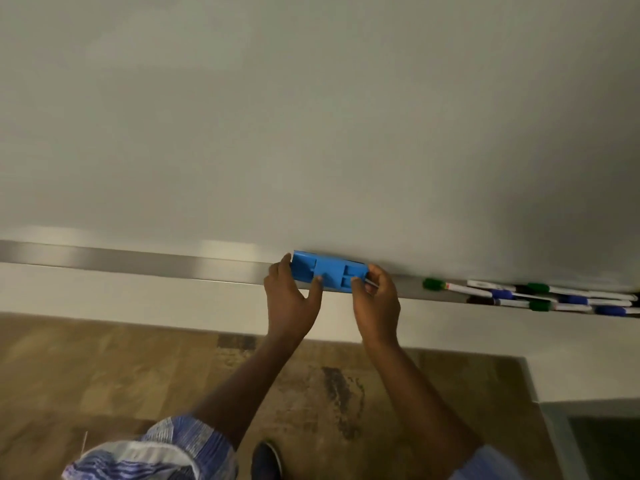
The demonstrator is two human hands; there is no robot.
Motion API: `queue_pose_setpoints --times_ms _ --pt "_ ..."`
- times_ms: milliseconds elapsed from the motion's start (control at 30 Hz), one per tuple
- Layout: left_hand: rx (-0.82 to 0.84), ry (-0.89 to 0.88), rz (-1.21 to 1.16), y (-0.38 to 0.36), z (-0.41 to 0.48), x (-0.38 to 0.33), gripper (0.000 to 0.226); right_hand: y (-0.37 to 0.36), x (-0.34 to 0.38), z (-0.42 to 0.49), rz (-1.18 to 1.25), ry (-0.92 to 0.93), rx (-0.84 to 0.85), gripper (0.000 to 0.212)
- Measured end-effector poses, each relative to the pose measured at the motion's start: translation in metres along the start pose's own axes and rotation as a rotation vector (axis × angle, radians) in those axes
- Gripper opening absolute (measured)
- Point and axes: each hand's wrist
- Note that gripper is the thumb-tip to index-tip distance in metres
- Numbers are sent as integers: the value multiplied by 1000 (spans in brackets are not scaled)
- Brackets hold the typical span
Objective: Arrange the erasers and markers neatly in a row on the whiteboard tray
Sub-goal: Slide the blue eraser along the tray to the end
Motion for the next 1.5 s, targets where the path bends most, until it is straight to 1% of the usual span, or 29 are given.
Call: queue_pose_setpoints --times_ms 200,367,500,600,733,800,833,933,1000,1100,1167,1200,1333,1500 --pt "-41 88 95 79 31 67 77 -105 20 -12 -25 -35 129 35" --pt "-27 149 157 124 54 115 79 -162 27 -16 -31 -94 221 35" --pt "-13 187 176 138 64 142 78 -188 30 -13 -44 -100 275 34" --pt "-22 189 198 140 68 155 73 -200 30 -11 -72 -101 303 32" --pt "-27 185 297 137 68 163 67 -207 29 -10 -104 -103 335 32" --pt "-15 140 385 134 64 164 68 -207 28 -12 -138 -88 364 35" --pt "-3 91 449 131 62 164 72 -207 28 -14 -164 -67 372 37" --pt "107 -109 626 121 52 167 81 -200 23 -20 -294 93 347 41" --pt "210 -198 726 117 45 174 78 -194 13 -24 -455 207 331 51" --pt "263 -184 819 115 40 182 76 -181 -14 -25 -842 290 371 74" --pt "262 -149 833 118 39 183 77 -170 -33 -25 -1056 298 408 81" --pt "262 -132 833 120 40 184 78 -164 -42 -25 -1123 303 412 82" --pt "274 -107 849 127 40 185 80 -149 -55 -22 -1168 340 401 81" --pt "279 -70 867 119 38 175 85 -145 -53 -20 -1155 339 454 85"
Point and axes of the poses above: each hand's wrist, its own z-axis towards the middle knuckle, its own y-axis out of the back of the hand, x = y × z, and after that the axes turned 9 degrees about x, right-handed
